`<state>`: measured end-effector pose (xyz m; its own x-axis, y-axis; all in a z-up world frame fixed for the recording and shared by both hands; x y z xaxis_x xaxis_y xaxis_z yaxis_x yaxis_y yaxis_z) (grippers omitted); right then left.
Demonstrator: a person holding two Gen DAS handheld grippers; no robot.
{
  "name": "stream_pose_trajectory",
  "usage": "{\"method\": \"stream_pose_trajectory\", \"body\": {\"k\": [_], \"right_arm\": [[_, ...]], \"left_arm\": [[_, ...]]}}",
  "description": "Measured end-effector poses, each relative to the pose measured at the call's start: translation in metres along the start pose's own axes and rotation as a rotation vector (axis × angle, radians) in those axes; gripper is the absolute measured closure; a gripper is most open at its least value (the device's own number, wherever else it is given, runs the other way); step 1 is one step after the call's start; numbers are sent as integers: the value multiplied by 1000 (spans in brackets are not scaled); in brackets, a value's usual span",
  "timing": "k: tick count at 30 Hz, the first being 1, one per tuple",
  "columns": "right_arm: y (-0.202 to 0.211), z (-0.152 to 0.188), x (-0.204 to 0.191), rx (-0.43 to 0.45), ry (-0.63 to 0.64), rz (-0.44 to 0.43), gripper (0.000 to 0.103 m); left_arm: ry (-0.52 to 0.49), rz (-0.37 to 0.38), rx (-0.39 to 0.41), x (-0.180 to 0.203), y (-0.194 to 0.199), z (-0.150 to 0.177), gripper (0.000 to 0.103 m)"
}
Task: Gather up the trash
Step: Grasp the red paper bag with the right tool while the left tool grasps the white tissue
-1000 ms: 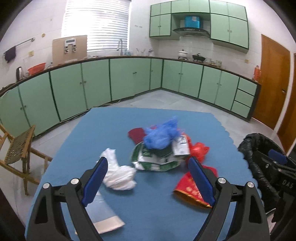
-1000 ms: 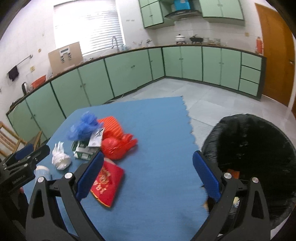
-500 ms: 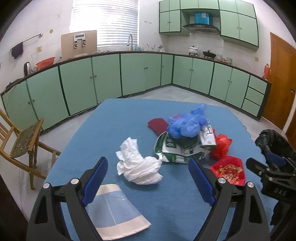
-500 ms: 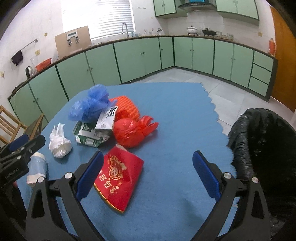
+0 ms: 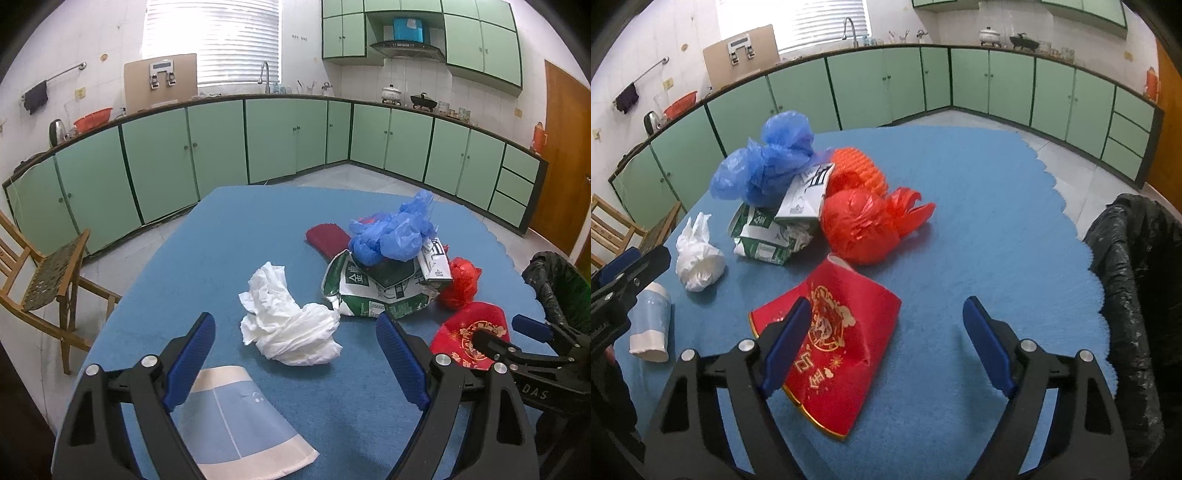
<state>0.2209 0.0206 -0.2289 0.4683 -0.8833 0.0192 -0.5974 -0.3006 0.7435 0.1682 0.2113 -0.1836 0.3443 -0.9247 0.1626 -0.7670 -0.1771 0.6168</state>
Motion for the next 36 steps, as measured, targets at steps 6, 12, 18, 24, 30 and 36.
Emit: {"method": "stream_pose_trajectory", "body": {"k": [6,12,18,24,30,36], "right_arm": [[-9,1,-7,-35,6,-64,37],[-8,-3,-15,-28,15,-106,56],[2,-4,-8,0,-18,-101,57],[8,-5,5,7,-26,-71,57],[11,-7,14,20,-17,-53,57],[17,-9,13,28,12,-36,57]], "left_arm": [[3,-4,-10,-1,-5,2,16],[-2,-4,-22,1,-10,4,16],[-6,-7,-22,3,-13,4,16],[3,-19,-30,5,-23,1,16],[7,-26,-61,7,-39,0,22],[22,-38,-115,6,-56,3,47]]}}
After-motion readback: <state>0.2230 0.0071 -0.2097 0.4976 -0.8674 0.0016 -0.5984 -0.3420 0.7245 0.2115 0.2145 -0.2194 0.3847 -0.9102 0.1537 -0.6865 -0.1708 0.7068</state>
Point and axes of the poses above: each gripper's, at about its wrist camera, not at the fingertips, and y roughly against the way its jaws point, x to its right, z to its underside, the point moved 5 cm from there along -y, roughly the way its jaws point, and after that the axes turned 12 degrees about y, right-handed, at the moved point
